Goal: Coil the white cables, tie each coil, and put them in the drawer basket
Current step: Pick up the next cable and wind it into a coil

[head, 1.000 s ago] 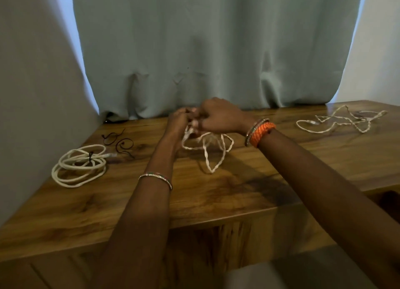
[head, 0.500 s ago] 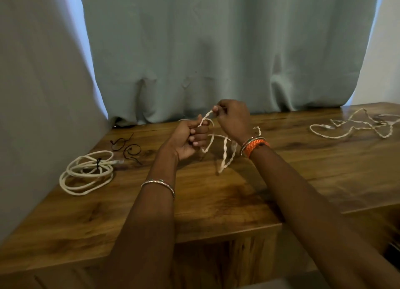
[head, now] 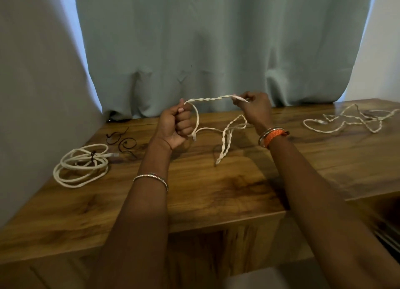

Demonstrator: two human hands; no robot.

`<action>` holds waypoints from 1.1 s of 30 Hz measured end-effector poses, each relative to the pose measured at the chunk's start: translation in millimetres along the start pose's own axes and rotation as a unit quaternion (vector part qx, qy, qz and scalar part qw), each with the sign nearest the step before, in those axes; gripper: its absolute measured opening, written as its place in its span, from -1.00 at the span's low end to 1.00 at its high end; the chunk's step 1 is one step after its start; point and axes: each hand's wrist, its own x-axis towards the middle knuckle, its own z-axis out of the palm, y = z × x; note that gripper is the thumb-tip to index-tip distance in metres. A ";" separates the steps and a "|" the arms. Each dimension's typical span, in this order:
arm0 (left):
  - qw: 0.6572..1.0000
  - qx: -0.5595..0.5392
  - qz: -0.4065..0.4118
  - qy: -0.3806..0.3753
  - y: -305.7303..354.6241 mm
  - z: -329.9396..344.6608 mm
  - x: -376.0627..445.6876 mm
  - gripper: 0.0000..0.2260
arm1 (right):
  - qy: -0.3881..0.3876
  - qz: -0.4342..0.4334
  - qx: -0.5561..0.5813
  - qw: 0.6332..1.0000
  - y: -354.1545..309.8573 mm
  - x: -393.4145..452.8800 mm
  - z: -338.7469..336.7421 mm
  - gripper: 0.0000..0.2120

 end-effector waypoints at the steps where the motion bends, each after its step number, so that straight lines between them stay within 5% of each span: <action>1: 0.999 0.001 0.016 0.041 0.1 1.1 1.7 -0.60 | -0.050 0.001 0.005 0.999 -0.6 -1.1 -5.6 -0.85; 3: 0.993 -0.008 0.058 0.098 -1.2 6.2 4.8 -0.46 | -0.109 0.011 0.053 0.993 -0.6 -1.5 -9.1 -0.89; 9: 0.963 -0.121 0.162 0.178 1.1 2.0 4.4 -0.42 | -0.067 -0.027 0.057 0.996 5.7 3.7 -8.0 -0.87; 15: 0.905 -0.211 0.254 0.269 -0.4 -7.3 7.0 -0.61 | -0.025 -0.067 0.005 0.997 9.2 -0.5 -2.3 -0.92; 18: 0.916 -0.096 0.232 0.312 -6.3 -4.4 13.5 -0.67 | 0.030 -0.104 -0.138 0.984 6.0 -11.8 9.5 -0.92; 22: 0.912 0.085 0.176 0.361 -25.5 2.7 29.0 -0.70 | -0.152 -0.169 -0.352 0.908 -6.7 -22.4 28.2 -0.86; 26: 0.886 0.283 0.138 0.340 -37.4 -3.8 35.0 -0.73 | -0.293 -0.125 -0.237 0.918 -17.4 -31.5 31.3 -0.84; 30: 0.803 0.499 0.106 0.306 -41.6 5.4 31.7 -0.70 | -0.311 -0.112 -0.193 0.924 -15.1 -31.7 30.9 -0.70; 33: 0.851 0.450 0.011 0.271 -41.2 4.9 28.4 -0.67 | -0.251 -0.140 -0.256 0.923 -9.8 -27.3 31.9 -0.63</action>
